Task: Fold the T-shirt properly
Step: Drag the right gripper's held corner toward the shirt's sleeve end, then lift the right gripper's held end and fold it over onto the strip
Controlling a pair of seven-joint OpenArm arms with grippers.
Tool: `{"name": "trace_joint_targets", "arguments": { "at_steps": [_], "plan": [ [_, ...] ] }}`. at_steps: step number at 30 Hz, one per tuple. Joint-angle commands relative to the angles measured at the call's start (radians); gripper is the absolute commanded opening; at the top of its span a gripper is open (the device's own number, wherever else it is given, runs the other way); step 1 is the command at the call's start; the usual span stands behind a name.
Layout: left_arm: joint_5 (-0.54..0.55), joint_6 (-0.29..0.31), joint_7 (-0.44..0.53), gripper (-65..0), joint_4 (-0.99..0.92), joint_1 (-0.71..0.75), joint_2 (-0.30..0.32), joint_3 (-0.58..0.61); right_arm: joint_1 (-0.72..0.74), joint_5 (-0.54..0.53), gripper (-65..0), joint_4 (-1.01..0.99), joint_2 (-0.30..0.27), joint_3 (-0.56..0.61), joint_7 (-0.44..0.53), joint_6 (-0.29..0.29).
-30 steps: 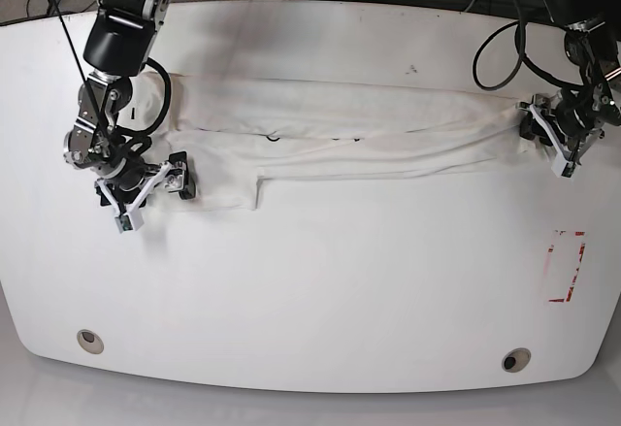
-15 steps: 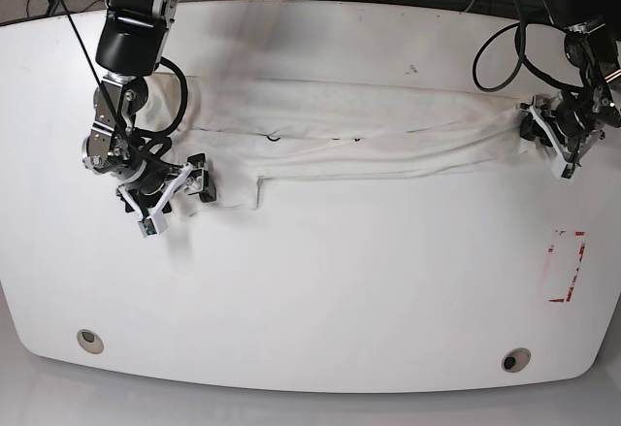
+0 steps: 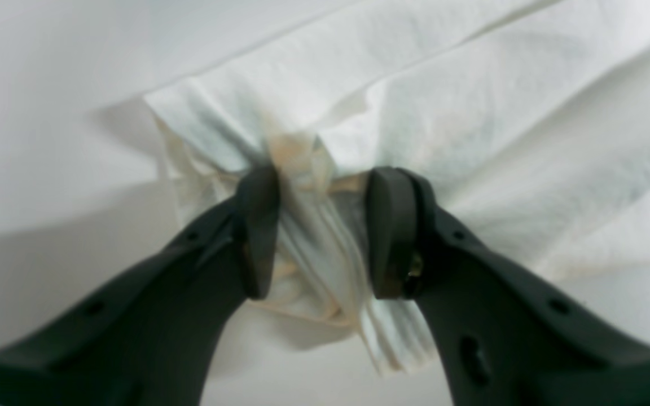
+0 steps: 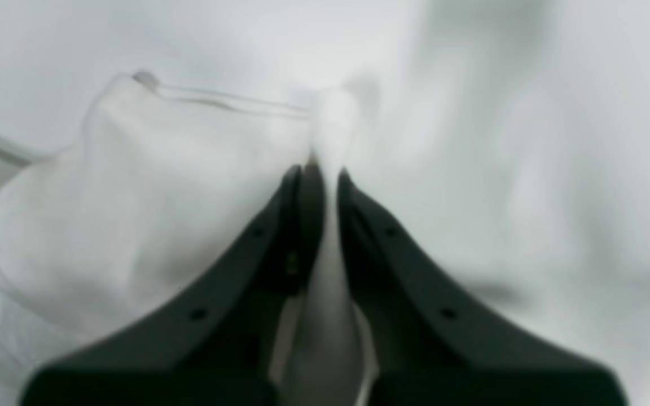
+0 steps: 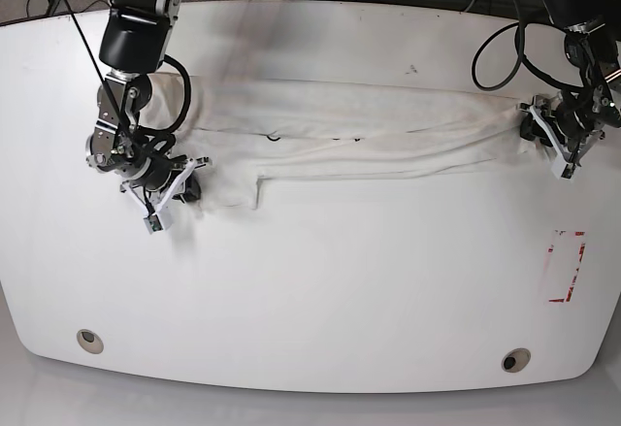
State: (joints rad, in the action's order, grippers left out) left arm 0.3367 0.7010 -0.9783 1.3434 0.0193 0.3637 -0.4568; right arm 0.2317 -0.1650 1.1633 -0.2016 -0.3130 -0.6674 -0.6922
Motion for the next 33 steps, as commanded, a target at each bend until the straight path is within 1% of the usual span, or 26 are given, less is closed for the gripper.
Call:
{"name": "trace_joint_targets", "arguments": {
  "at_steps": [1, 5, 9, 13, 17, 22, 28, 33],
  "plan": [
    [-0.035, -0.003, -0.037, -40.4, 0.000, 0.001, 0.011, 0.000, 0.001, -0.017, -63.7, 0.103, 0.009, -0.007, -0.038, -0.006],
    [-0.035, -0.003, -0.037, -40.4, -0.002, 0.001, 0.011, 0.002, -0.050, -0.106, -64.0, 0.258, 0.018, -0.007, -0.105, -0.006],
    [-0.035, -0.003, -0.037, -40.4, -0.002, 0.001, 0.010, 0.022, -0.101, -0.213, -63.7, 0.383, 0.018, -0.004, -0.203, -0.006],
    [-0.035, -0.003, -0.035, -40.4, -0.002, 0.001, 0.010, 0.062, -0.147, -0.308, -63.6, 0.472, 0.018, -0.002, -0.272, -0.006],
    [-0.035, -0.003, -0.035, -40.4, -0.002, 0.001, 0.010, 0.072, -0.193, -0.380, -63.6, 0.534, 0.018, 0.004, -0.320, -0.006],
    [-0.035, -0.003, -0.035, -40.4, -0.002, 0.001, 0.008, 0.074, -0.246, -0.420, -62.8, 0.587, 0.015, 0.056, -0.345, -0.006],
    [-0.034, -0.003, -0.035, -40.4, 0.000, 0.000, 0.007, 0.074, -0.308, -0.427, -54.2, 0.648, -0.017, 0.160, -0.345, -0.006],
    [-0.034, -0.003, -0.035, -40.4, 0.000, 0.000, 0.007, 0.074, -0.349, -0.427, -50.9, 0.700, -0.022, 0.214, -0.345, -0.006]
  ]
}}
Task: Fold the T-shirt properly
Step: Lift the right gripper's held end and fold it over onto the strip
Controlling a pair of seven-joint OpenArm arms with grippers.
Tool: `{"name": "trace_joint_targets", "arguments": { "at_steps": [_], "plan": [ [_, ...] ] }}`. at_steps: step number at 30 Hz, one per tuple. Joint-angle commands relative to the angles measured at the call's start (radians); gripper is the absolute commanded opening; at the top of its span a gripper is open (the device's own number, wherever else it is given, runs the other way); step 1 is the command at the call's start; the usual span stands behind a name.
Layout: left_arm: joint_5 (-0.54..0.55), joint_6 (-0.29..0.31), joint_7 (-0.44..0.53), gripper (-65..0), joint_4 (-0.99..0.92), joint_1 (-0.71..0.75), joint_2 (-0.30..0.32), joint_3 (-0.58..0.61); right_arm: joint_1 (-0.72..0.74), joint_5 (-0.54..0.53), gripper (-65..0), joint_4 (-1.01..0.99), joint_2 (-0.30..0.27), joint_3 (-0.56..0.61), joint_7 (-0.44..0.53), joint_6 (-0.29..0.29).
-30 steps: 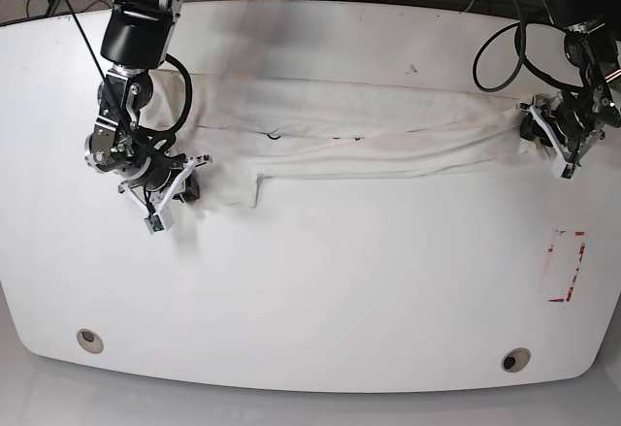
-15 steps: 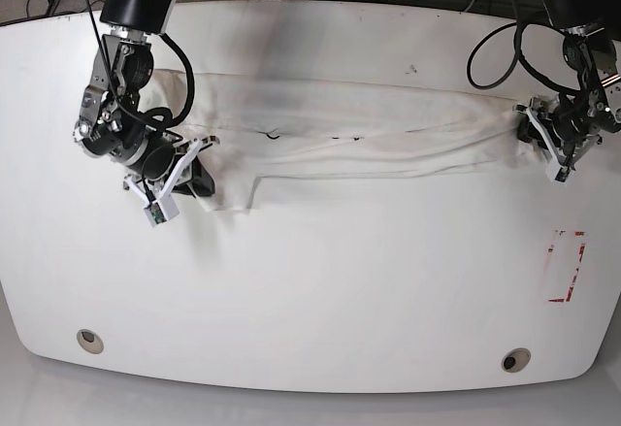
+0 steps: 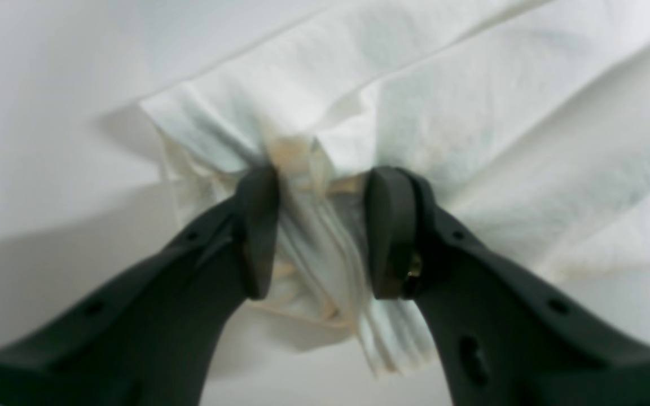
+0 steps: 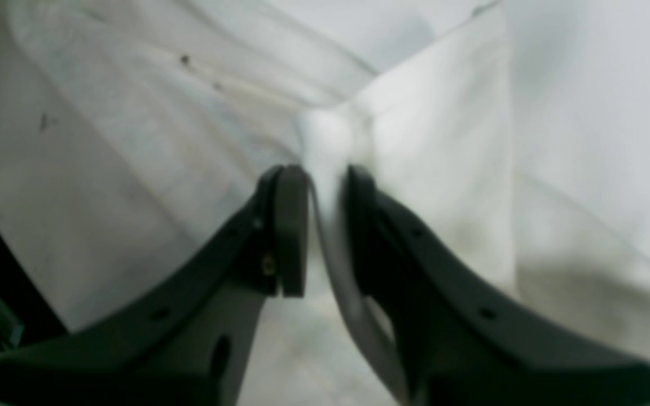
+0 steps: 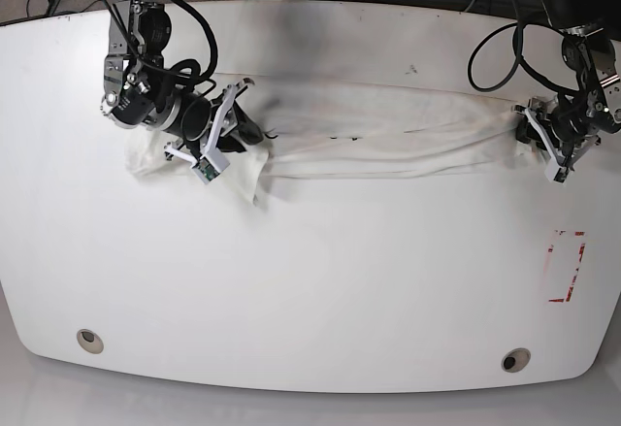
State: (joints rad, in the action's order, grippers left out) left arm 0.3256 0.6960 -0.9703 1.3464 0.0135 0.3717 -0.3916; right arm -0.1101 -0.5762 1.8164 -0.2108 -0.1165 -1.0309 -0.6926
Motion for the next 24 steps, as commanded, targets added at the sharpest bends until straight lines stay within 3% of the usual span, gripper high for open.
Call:
{"name": "trace_joint_targets", "arguments": {
  "at_steps": [1, 3, 10, 13, 19, 24],
  "plan": [
    [-0.023, 0.002, -0.043, -40.4, -0.003, 0.006, -0.001, 0.009, -0.018, -0.015, -49.8, 0.056, -0.014, 0.028, 0.019, -0.006],
    [-0.023, 0.002, -0.043, -40.4, -0.003, 0.006, -0.001, 0.009, -0.032, -0.015, -46.9, 0.072, -0.028, 0.042, 0.019, -0.006],
    [-0.023, 0.002, -0.043, -40.4, -0.003, 0.006, -0.001, 0.009, -0.072, -0.017, -19.8, 0.128, -0.114, 0.107, 0.019, -0.006],
    [-0.023, 0.002, -0.043, -40.4, -0.003, 0.006, -0.001, 0.009, -0.086, -0.017, -14.7, 0.154, -0.140, 0.113, 0.019, -0.006],
    [-0.019, 0.002, -0.043, -40.4, -0.003, 0.006, -0.001, 0.009, -0.084, -0.011, -19.0, 0.159, -0.141, 0.059, 0.022, -0.006],
    [-0.016, 0.002, -0.043, -40.4, -0.002, 0.004, -0.001, 0.004, -0.083, -0.008, -31.2, 0.133, -0.089, -0.081, 0.024, -0.006]
  ]
}}
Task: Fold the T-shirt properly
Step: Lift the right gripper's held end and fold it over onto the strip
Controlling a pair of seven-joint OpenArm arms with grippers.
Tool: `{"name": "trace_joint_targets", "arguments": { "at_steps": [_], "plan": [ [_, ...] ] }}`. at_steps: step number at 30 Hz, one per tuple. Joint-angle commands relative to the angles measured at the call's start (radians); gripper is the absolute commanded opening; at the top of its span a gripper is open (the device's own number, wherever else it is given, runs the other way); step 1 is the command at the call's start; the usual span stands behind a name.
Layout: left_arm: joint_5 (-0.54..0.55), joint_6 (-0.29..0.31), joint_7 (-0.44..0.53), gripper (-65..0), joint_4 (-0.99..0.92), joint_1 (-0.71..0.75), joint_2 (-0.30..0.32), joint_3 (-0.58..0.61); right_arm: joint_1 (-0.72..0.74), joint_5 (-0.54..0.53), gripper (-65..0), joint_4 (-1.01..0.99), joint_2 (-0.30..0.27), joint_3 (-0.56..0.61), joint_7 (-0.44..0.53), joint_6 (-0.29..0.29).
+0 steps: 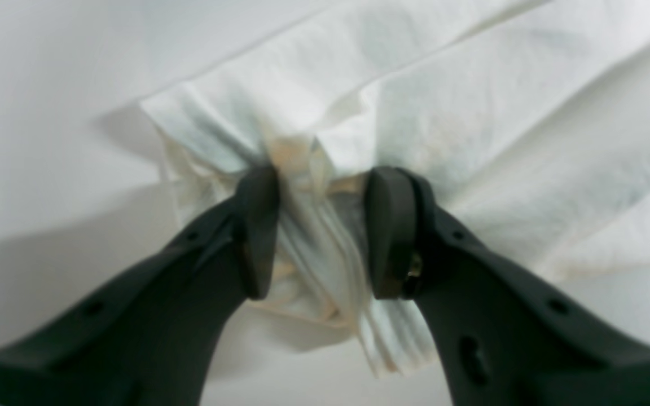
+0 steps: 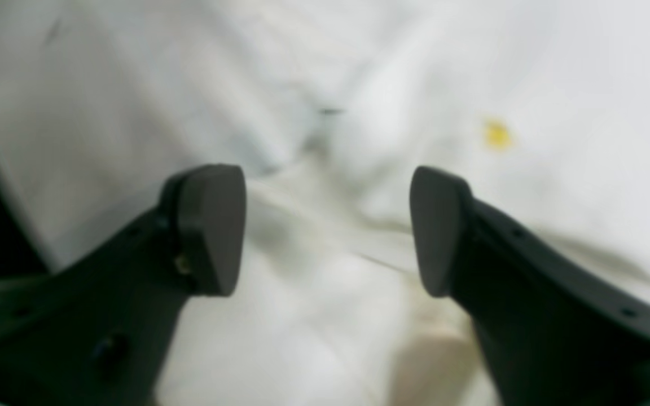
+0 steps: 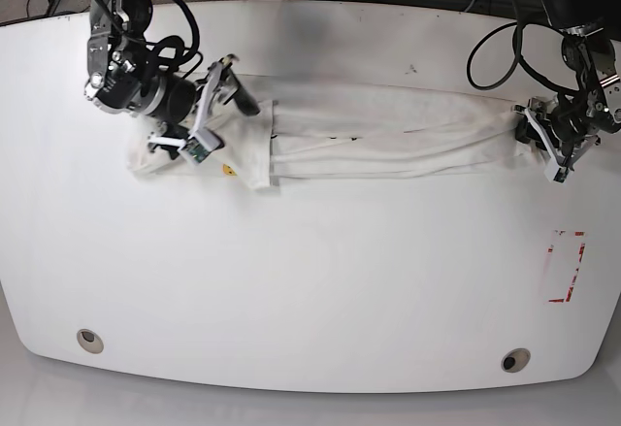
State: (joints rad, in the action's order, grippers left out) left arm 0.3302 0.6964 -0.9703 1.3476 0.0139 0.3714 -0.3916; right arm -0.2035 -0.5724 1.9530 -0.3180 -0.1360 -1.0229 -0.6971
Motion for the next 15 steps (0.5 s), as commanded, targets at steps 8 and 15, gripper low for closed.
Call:
{"name": "trace_joint_targets", "arguments": {
  "at_steps": [8, 15],
  "plan": [
    [-0.021, 0.002, -0.043, -40.4, -0.003, -0.019, -0.001, 0.004, 0.078, 0.024, -49.6, -0.105, 0.013, -0.113, 0.019, -0.001],
    [-0.021, 0.002, -0.043, -40.4, -0.004, -0.022, -0.001, 0.004, 0.097, 0.177, -50.4, -0.278, 0.012, -0.135, 0.154, -0.001]
  ]
}}
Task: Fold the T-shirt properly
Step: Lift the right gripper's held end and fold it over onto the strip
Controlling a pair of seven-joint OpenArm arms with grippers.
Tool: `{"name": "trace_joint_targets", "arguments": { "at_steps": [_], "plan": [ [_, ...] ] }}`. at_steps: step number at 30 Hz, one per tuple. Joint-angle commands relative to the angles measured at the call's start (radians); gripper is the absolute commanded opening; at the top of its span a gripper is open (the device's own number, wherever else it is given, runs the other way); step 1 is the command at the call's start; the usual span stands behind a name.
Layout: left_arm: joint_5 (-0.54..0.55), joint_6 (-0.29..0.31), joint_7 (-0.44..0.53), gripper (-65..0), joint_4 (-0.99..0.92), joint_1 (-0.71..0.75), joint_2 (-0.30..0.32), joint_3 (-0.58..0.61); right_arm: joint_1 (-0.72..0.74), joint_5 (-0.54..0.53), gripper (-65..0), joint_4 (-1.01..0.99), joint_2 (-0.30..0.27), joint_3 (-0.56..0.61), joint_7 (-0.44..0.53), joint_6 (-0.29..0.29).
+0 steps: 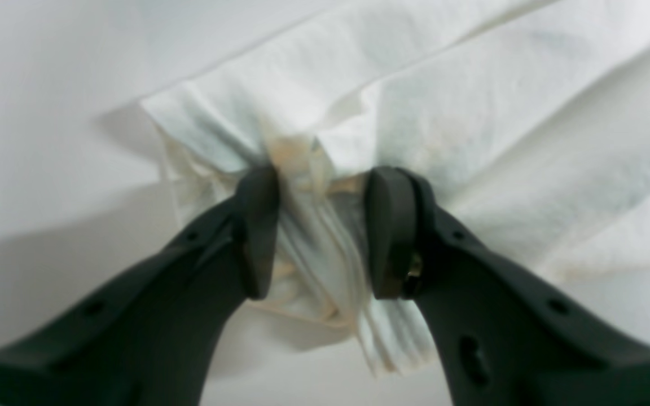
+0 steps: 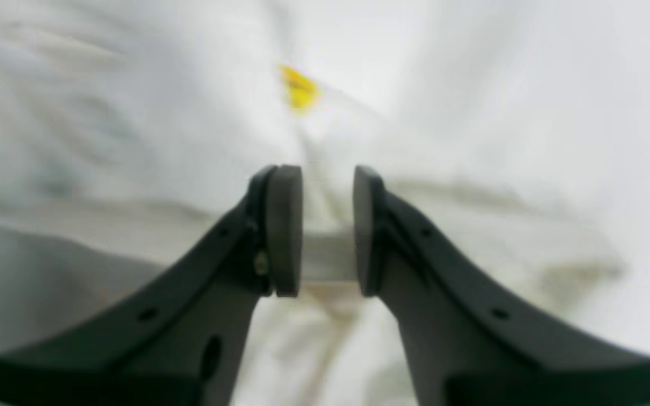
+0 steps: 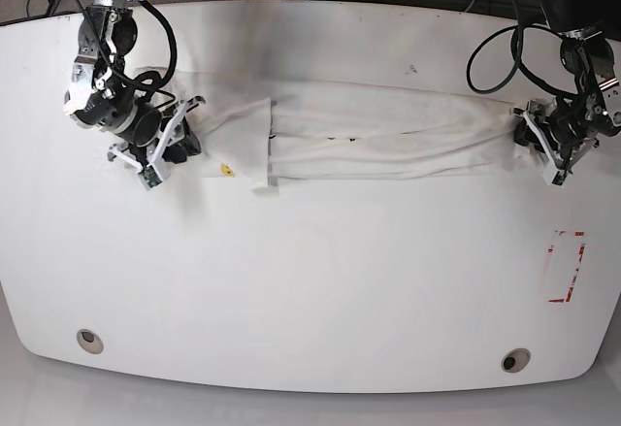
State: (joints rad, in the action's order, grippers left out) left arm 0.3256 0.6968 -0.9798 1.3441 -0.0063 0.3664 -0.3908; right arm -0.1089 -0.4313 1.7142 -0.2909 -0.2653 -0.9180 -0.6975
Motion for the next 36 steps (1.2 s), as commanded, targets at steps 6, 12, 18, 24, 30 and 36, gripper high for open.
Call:
{"name": "trace_joint_targets", "arguments": {
  "at_steps": [6, 12, 18, 24, 30, 36],
  "plan": [
    [-0.018, 0.001, -0.034, -40.4, -0.001, -0.002, 0.004, 0.006, -0.027, 0.142, -50.6, -0.101, -0.031, -0.044, 0.119, -0.001],
    [-0.018, 0.001, -0.034, -40.4, -0.001, -0.002, 0.004, 0.006, -0.071, 0.127, -50.6, -0.050, -0.069, -0.085, 0.116, -0.001],
    [-0.021, 0.001, -0.034, -40.4, -0.001, -0.002, 0.004, 0.008, -0.096, 0.127, -50.6, 0.033, -0.083, -0.101, 0.107, -0.001],
    [-0.016, 0.001, -0.034, -40.4, -0.001, -0.002, 0.004, 0.005, -0.091, 0.127, -50.7, 0.086, -0.067, -0.094, 0.041, -0.001],
    [0.010, 0.001, -0.035, -40.3, 0.002, -0.025, 0.004, 0.000, -0.065, 0.130, -50.6, 0.085, -0.020, -0.093, 0.041, -0.001],
    [0.166, 0.001, -0.089, -40.1, 0.002, -0.053, 0.012, -0.055, -0.041, 0.131, -50.7, 0.007, -0.004, -0.091, 0.050, -0.001]
  ]
}}
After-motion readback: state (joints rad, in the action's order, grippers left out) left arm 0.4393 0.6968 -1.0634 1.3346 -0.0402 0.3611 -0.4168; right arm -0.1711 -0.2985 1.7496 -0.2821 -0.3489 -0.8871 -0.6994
